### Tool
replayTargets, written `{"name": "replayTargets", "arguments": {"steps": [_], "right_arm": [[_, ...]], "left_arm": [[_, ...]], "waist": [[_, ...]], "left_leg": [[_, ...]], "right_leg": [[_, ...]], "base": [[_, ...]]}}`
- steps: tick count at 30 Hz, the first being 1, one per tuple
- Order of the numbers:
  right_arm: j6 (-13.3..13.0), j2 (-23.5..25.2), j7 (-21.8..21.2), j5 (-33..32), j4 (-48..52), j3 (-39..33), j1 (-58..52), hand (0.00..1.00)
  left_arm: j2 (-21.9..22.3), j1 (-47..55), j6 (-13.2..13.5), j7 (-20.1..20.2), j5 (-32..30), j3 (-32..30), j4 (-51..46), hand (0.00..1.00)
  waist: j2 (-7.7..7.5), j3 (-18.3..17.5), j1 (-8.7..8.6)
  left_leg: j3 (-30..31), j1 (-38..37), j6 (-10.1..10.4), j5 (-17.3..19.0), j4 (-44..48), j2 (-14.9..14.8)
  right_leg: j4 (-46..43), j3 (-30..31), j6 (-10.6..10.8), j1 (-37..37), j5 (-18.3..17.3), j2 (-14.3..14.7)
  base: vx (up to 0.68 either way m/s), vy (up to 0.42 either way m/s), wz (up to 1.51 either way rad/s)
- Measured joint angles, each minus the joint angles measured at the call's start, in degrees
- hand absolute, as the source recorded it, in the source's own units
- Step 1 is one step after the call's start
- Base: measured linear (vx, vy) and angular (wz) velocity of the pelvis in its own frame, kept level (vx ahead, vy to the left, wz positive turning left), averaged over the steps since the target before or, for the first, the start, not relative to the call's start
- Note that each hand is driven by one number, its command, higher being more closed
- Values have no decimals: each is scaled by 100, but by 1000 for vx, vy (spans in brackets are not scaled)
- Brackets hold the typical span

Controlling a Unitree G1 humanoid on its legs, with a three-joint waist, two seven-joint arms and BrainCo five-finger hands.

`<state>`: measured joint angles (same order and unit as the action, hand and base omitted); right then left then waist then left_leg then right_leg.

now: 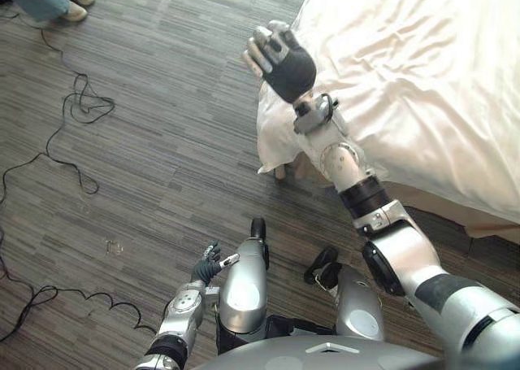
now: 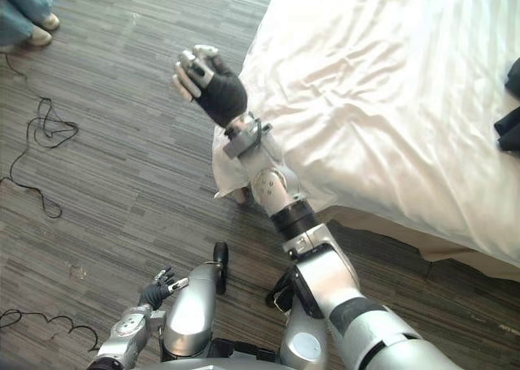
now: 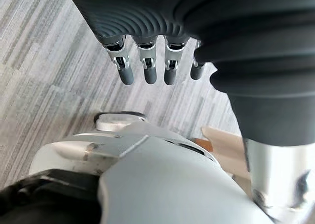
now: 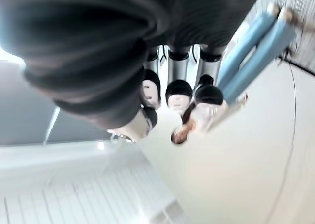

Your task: Tidy the bed and pick cloth on bed and put in laundry

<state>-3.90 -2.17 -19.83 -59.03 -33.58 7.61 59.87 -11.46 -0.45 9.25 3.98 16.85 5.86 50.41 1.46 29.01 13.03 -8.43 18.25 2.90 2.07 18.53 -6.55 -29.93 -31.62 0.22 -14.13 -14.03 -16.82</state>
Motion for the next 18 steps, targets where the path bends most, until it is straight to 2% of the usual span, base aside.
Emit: {"name": "replayTargets", "arguments": {"steps": [2, 5, 7, 10, 14, 18], "right_arm": [[-17, -408, 199, 151, -490, -193, 301, 100], [-38, -1187, 557, 201, -1333, -332, 468, 100], [-95, -1546, 859, 197, -1796, -460, 501, 100], [-163, -1623, 858, 189, -1623, -384, 548, 100], [-336, -1639, 871, -96, -1655, -365, 422, 100], [-390, -1647, 578, -490, -1053, -493, -163, 100]], "left_arm": [[59, -180, -29, 69, 117, 45, 92, 0], [250, -459, -134, 121, 301, 122, 288, 0], [383, -516, -164, 146, 341, 134, 285, 0], [438, -545, -219, 183, 385, 126, 281, 0], [435, -560, -180, 183, 381, 120, 269, 0], [403, -546, -97, 139, 382, 64, 268, 0]], "waist": [[116, 11, 94], [440, 60, 352], [698, 118, 391], [765, 110, 358], [814, 78, 299], [810, 80, -7]], "left_leg": [[111, 435, -33, -94, 70, 57], [149, 979, -82, -125, 316, 137], [101, 1353, -134, -98, 543, 164], [-67, 1617, -186, -37, 754, 130], [-188, 1700, -253, 95, 960, 33], [-346, 1682, -277, 172, 956, -69]], "right_leg": [[-200, -55, -39, -415, -18, -105], [-563, 11, -101, -983, -56, -273], [-802, 152, -121, -1411, -75, -369], [-1007, 405, -112, -1838, -84, -416], [-1019, 543, -90, -1948, -49, -349], [-661, 620, -19, -1902, 186, -195]], "base": [[-164, 8, 36], [-120, 11, 17], [-111, 19, -5], [-62, 2, -24], [-33, 5, -21], [-7, 51, -22]]}}
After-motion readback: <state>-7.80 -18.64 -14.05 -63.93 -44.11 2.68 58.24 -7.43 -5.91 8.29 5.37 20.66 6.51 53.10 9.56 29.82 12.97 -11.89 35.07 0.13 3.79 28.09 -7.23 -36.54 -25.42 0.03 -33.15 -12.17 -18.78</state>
